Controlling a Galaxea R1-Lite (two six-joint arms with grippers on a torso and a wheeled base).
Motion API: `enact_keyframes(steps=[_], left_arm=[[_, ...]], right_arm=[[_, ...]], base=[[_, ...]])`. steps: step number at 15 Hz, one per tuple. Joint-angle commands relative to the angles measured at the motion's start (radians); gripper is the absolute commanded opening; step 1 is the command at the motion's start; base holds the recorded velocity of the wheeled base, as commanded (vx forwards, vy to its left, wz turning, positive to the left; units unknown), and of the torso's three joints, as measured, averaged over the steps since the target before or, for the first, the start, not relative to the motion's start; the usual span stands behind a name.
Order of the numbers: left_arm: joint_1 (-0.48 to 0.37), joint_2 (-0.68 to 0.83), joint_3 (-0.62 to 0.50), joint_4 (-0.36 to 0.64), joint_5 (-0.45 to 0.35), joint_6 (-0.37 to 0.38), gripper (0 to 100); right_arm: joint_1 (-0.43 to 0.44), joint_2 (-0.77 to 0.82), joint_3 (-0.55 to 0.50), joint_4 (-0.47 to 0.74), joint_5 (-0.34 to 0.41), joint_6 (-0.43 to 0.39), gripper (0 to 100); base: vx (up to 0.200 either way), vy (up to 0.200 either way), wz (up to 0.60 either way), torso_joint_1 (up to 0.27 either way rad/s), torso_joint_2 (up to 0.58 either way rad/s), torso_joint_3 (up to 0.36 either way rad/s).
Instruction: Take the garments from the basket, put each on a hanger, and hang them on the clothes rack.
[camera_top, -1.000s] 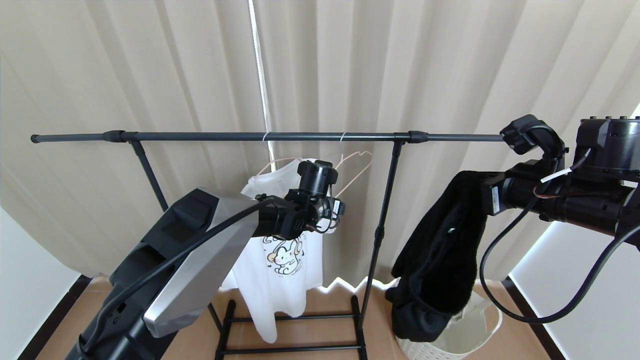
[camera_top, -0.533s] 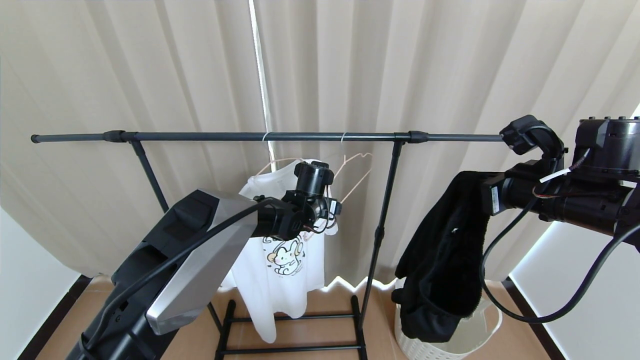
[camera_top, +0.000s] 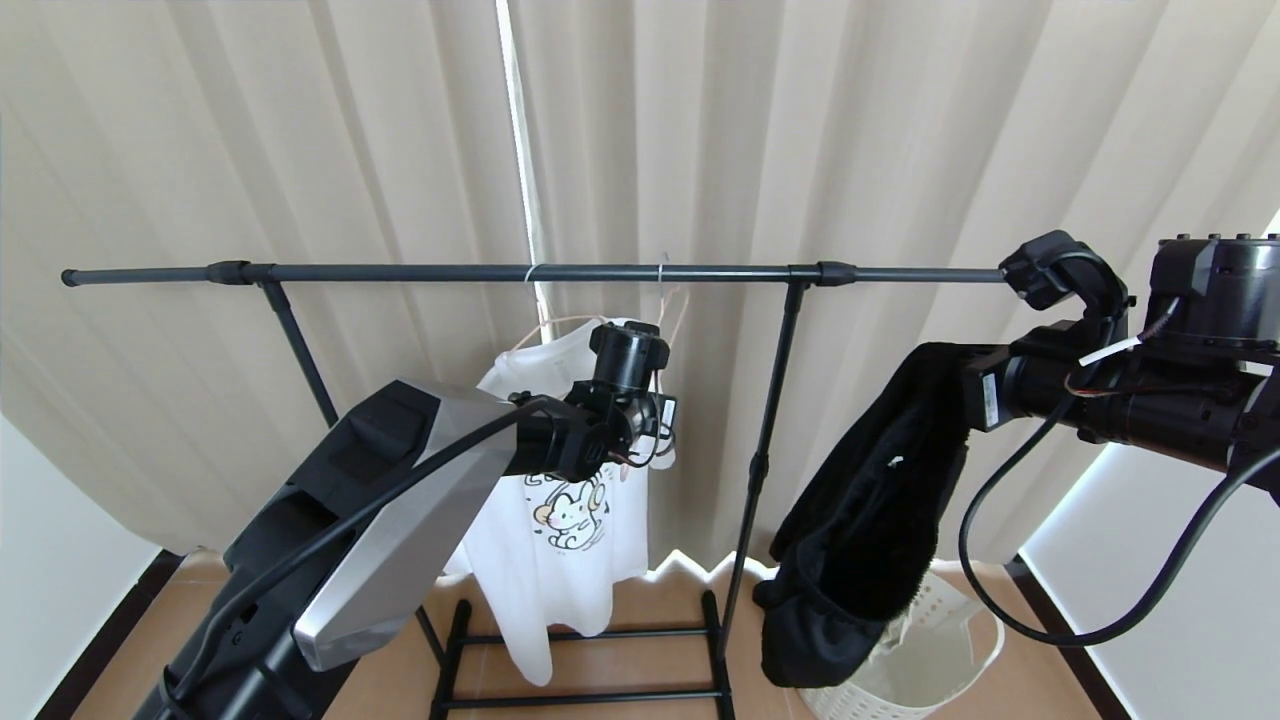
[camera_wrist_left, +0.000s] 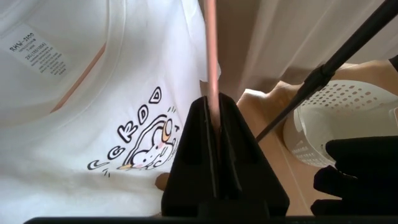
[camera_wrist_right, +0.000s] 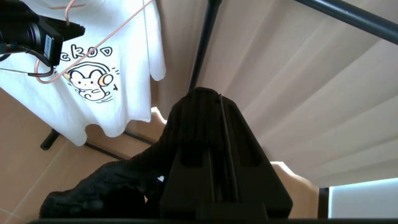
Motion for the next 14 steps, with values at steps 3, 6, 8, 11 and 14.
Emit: enact_keyframes(steps=[3,6,8,11,14], left_arm=[[0.001,0.000,0.000,-0.002,-0.002,0.000,0],[0.001,0.000,0.000,-0.004,-0.002,0.000,0],[0.001,0.000,0.000,-0.024,-0.002,-0.002,0],[0.001,-0.008,0.000,-0.025,0.000,-0.002,0],[-0.001,-0.014,0.000,-0.025,0.001,-0.013,0]], right_arm=[[0.000,0.002,0.000,0.000,0.000,0.000,0],[0.000,0.002,0.000,0.000,-0.001,0.000,0],[0.000,0.002,0.000,0.000,-0.001,0.000,0],[0.000,0.002,0.000,0.000,-0.001,0.000,0],[0.000,0.000,0.000,0.000,-0.001,0.000,0]], base=[[0.000,0.000,0.00,0.000,0.00,0.000],[0.000,0.000,0.00,0.000,0.00,0.000],[0.000,0.000,0.00,0.000,0.00,0.000],[0.000,0.000,0.00,0.000,0.00,0.000],[0.000,0.000,0.00,0.000,0.00,0.000]])
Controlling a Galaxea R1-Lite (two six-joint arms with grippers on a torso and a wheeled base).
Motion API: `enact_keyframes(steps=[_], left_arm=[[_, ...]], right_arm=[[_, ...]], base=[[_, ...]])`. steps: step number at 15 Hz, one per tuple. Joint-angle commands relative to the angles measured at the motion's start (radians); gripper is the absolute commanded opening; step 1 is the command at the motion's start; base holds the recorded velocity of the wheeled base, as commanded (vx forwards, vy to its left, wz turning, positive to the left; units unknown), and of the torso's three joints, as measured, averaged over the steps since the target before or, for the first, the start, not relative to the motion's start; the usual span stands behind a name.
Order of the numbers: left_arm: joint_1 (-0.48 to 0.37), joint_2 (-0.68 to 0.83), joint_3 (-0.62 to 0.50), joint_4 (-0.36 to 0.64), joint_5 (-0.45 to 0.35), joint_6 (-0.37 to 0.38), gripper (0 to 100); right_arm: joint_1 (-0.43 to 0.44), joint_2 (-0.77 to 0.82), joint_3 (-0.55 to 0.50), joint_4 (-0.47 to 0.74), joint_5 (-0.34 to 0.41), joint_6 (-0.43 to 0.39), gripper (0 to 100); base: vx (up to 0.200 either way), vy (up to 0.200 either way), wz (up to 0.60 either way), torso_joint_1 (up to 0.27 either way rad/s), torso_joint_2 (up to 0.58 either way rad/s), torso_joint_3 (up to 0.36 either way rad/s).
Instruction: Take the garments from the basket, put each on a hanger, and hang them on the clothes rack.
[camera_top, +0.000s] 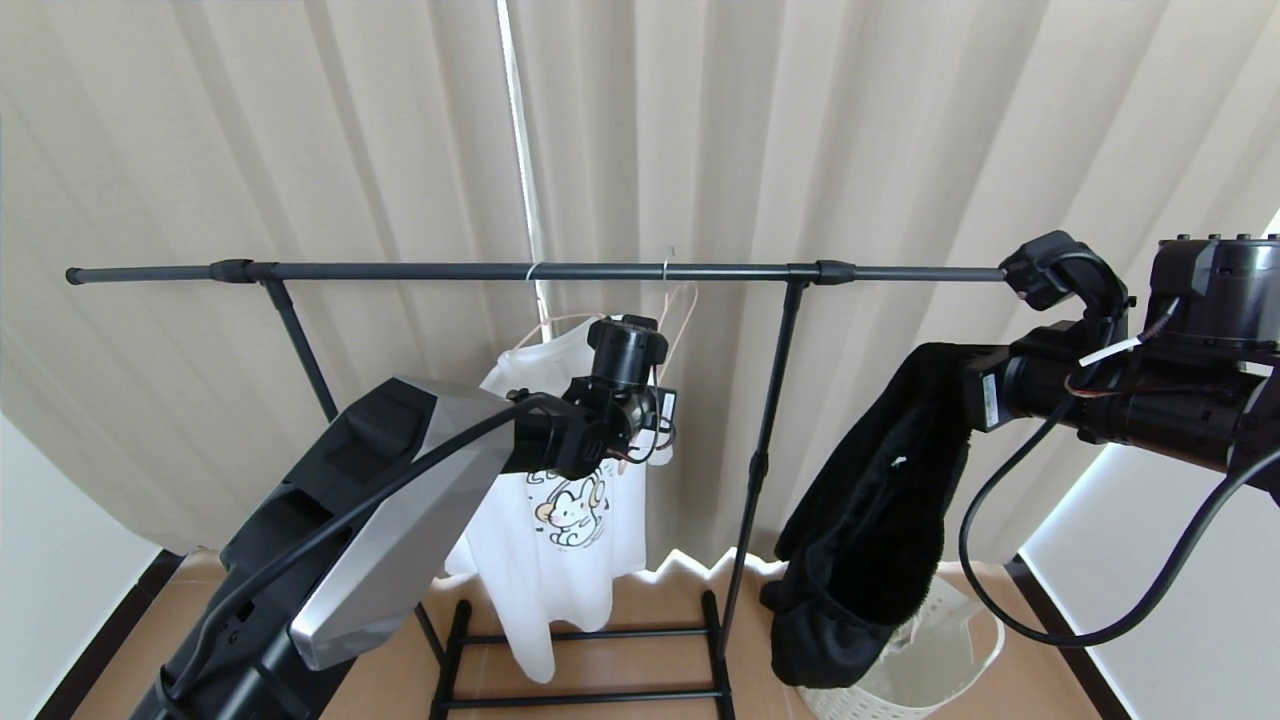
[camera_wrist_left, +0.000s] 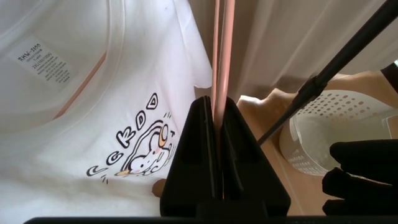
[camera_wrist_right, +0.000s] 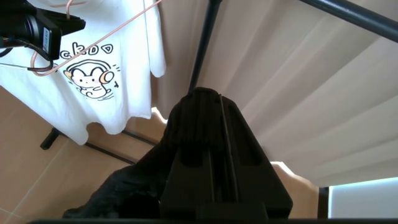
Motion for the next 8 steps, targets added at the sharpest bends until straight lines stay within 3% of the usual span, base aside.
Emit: enact_keyframes(steps=[1,8], left_arm=[[-0.003,-0.012,0.000,-0.001,0.002,-0.007,0],[-0.012,-0.031,0.005,-0.001,0.004,-0.029,0]], right_arm=[[0.000,0.000,0.001,0.000,0.000,0.000,0],[0.000,-0.008,0.006,0.000,-0.001,0.000,0]], base=[[0.000,0.000,0.00,0.000,0.00,0.000],[0.000,0.000,0.00,0.000,0.00,0.000]])
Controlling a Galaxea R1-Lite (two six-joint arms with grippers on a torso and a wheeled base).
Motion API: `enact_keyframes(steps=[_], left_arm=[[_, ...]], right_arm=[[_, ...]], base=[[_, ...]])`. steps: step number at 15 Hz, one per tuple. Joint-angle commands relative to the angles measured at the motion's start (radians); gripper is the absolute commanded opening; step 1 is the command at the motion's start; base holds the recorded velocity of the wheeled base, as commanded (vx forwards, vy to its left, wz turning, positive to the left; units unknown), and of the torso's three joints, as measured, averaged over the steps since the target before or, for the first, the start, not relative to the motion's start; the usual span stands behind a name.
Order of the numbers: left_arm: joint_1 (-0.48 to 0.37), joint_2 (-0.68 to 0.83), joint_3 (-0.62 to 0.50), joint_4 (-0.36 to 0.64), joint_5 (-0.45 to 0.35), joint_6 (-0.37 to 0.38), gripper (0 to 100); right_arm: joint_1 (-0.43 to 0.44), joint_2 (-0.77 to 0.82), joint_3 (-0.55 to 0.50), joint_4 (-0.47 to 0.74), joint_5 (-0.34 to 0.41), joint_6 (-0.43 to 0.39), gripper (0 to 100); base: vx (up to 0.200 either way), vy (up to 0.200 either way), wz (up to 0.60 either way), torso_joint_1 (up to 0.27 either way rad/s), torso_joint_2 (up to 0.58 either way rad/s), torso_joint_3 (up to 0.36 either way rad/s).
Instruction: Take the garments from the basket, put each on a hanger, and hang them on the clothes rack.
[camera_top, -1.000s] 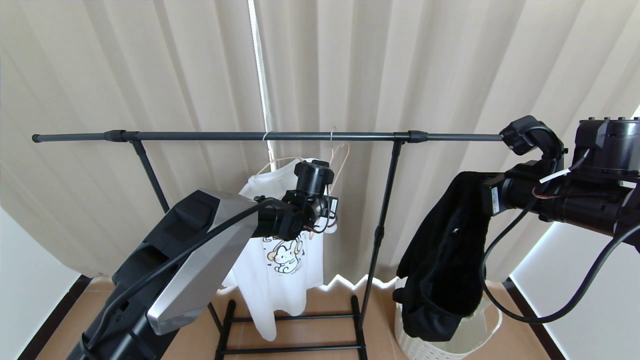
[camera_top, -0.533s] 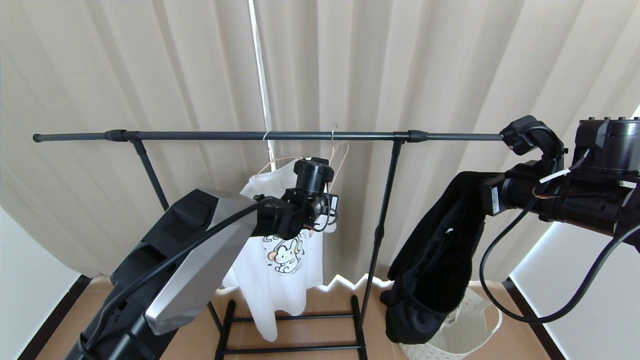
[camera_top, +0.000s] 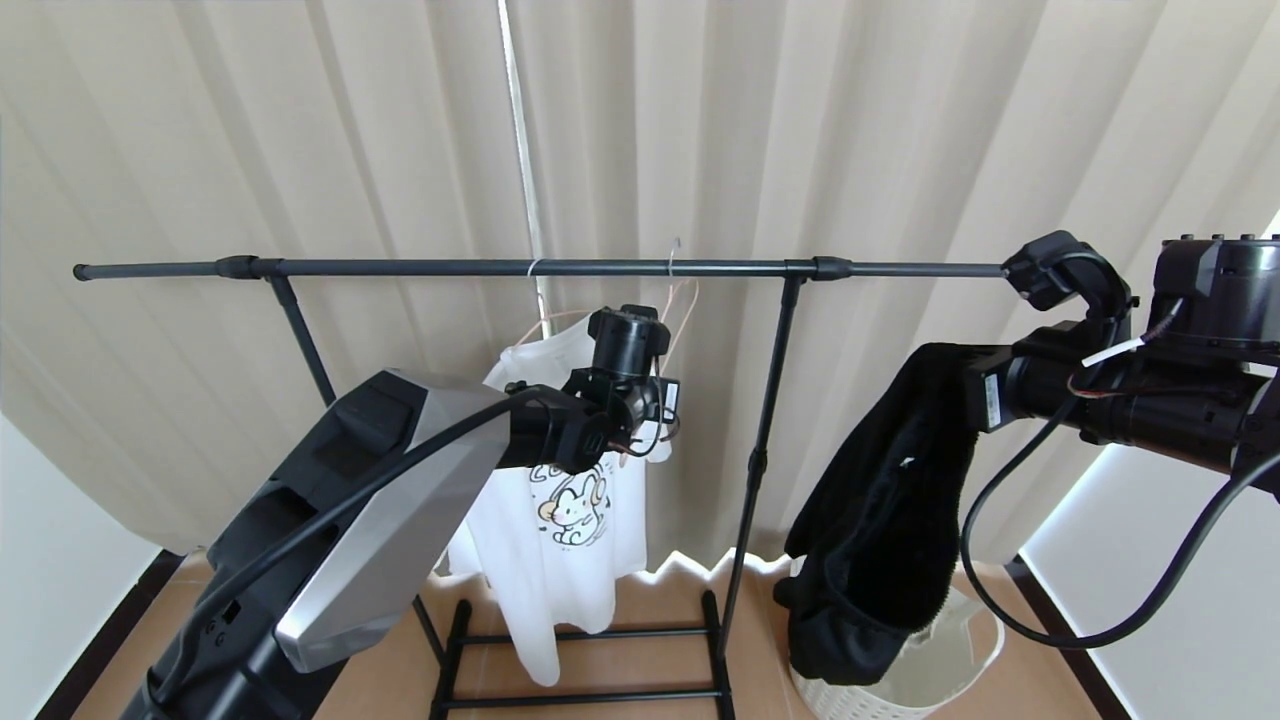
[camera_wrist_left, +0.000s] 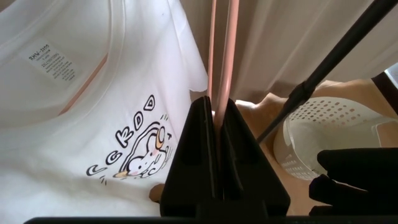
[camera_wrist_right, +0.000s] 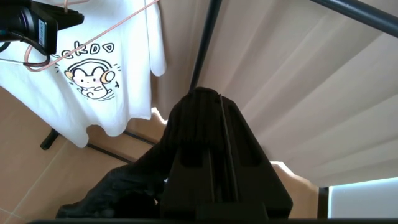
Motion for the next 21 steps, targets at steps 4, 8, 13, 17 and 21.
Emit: enact_keyframes(steps=[4,8,13,17,21], left_arm=[[-0.010,-0.011,0.001,0.000,0.001,-0.002,0],[-0.010,-0.049,0.049,0.000,0.000,-0.002,0],[-0.010,-0.080,0.112,-0.020,-0.005,-0.008,0],[-0.012,-0.100,0.176,-0.075,-0.003,-0.005,0],[-0.014,-0.149,0.251,-0.106,-0.005,-0.005,0]], right_arm=[[0.000,-0.002,0.002,0.000,0.000,0.000,0],[0.000,-0.004,0.001,0.000,0.000,0.000,0],[0.000,-0.004,0.001,0.000,0.000,0.000,0],[0.000,-0.002,0.001,0.000,0.000,0.000,0],[0.005,-0.002,0.001,0.000,-0.003,0.000,0]], base=[[0.000,0.000,0.00,0.000,0.00,0.000],[0.000,0.000,0.00,0.000,0.00,0.000],[0.000,0.000,0.00,0.000,0.00,0.000],[0.000,0.000,0.00,0.000,0.00,0.000],[0.000,0.000,0.00,0.000,0.00,0.000]])
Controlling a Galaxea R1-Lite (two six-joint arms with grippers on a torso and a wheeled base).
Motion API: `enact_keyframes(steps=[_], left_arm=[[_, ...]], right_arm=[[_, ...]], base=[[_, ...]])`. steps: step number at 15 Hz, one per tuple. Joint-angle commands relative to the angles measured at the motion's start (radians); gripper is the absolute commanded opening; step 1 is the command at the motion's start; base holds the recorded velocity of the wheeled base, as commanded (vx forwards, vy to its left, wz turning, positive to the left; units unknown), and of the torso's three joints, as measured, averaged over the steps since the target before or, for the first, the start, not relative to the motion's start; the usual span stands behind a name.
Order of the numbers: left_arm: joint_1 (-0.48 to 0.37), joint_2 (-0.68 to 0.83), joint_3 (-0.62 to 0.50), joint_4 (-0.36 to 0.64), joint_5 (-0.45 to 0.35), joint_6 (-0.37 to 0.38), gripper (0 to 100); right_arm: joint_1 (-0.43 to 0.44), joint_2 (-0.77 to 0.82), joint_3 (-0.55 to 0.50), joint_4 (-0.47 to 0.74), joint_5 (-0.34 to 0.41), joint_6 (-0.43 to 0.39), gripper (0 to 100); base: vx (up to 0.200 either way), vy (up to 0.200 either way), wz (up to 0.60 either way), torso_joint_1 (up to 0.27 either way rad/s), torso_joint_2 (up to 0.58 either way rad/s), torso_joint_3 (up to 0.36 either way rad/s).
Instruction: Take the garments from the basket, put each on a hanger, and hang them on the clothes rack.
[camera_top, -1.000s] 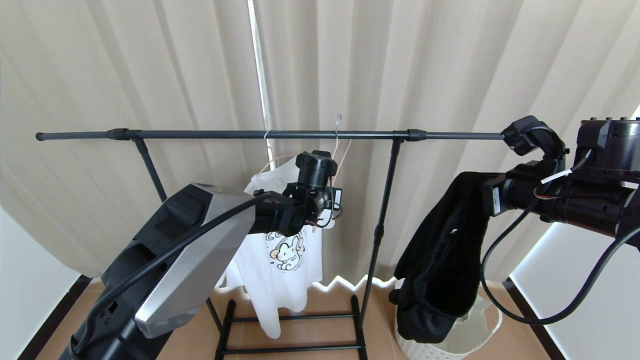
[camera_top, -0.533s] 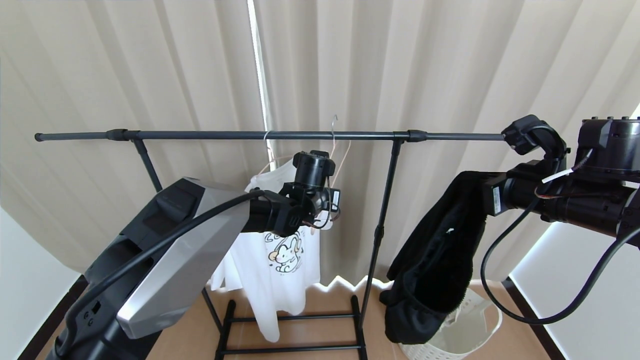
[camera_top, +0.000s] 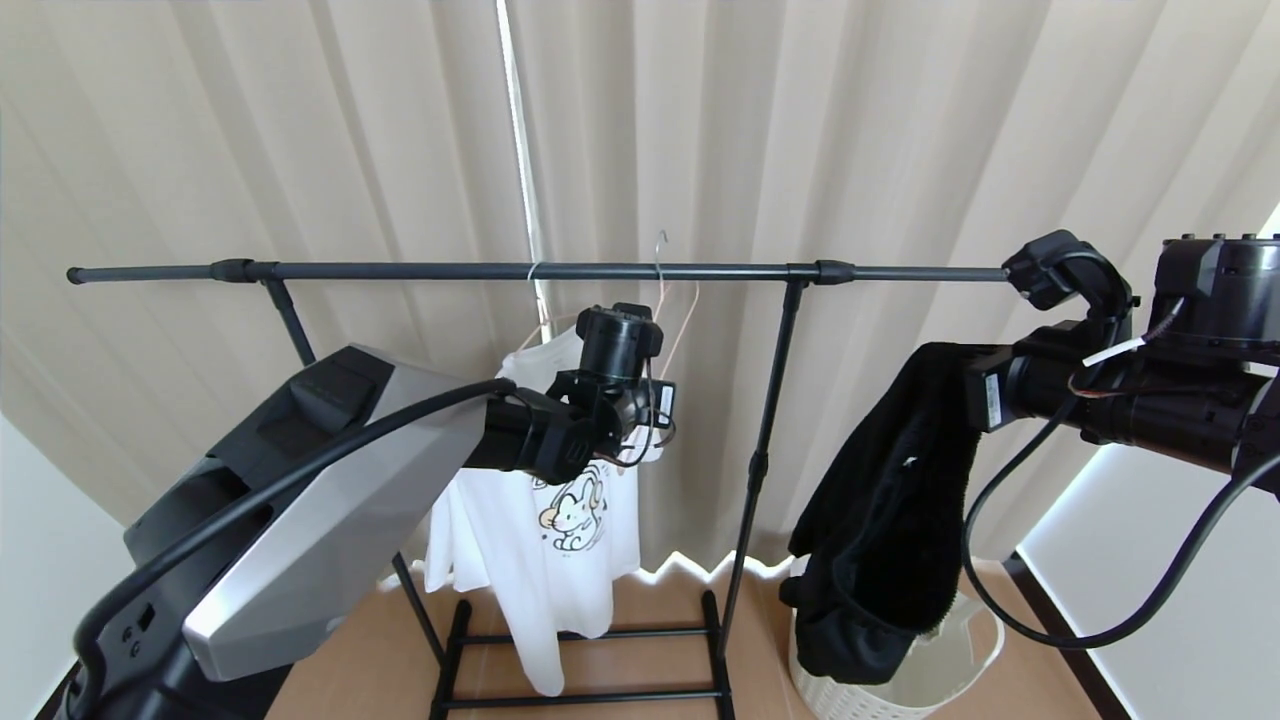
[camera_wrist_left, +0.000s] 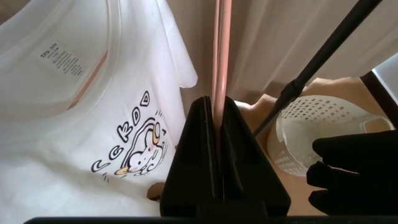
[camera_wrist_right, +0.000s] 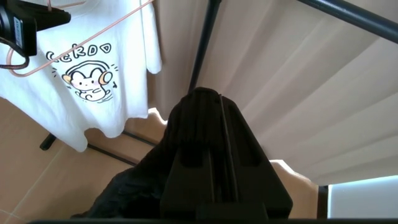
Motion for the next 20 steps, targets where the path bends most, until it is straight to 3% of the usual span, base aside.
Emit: enact_keyframes(steps=[1,4,9,15,16,20], left_arm=[[-0.001,-0.038,0.054,-0.031,0.000,0.000,0],[-0.012,-0.078,0.134,-0.078,0.000,0.000,0],[-0.031,-0.213,0.389,-0.218,0.000,0.001,0],[-0.058,-0.423,0.920,-0.583,-0.035,0.007,0],[-0.058,-0.440,0.961,-0.613,-0.047,0.009,0],[-0.029,-0.508,1.403,-1.043,-0.261,0.135,0]], right_arm=[[0.004,-0.002,0.002,0.000,0.000,0.000,0],[0.005,-0.002,0.002,0.000,0.000,0.000,0],[0.016,-0.005,0.007,0.000,-0.003,0.000,0],[0.063,-0.016,0.011,-0.002,-0.092,0.001,0],[0.068,-0.016,0.011,-0.002,-0.104,0.001,0],[0.123,-0.002,-0.007,-0.002,-0.322,0.000,0]], base=[[0.000,0.000,0.00,0.000,0.00,0.000],[0.000,0.000,0.00,0.000,0.00,0.000],[0.000,0.000,0.00,0.000,0.00,0.000],[0.000,0.000,0.00,0.000,0.00,0.000],[0.000,0.000,0.00,0.000,0.00,0.000],[0.000,0.000,0.00,0.000,0.00,0.000]])
